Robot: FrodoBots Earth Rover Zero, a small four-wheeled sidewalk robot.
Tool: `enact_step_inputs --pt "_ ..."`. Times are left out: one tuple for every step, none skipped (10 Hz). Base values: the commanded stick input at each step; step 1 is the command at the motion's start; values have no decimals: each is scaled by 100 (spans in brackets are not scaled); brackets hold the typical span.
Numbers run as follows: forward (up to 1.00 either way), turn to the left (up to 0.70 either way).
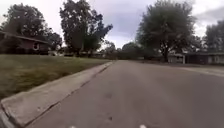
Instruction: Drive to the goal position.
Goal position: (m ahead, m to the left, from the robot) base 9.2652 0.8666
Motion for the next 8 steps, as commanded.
enact_step_inputs --pt "70 0" --pt "70 0" --pt "70 0" --pt "70 0" --pt "70 0" --pt "70 0" --pt "70 0" --pt "70 0"
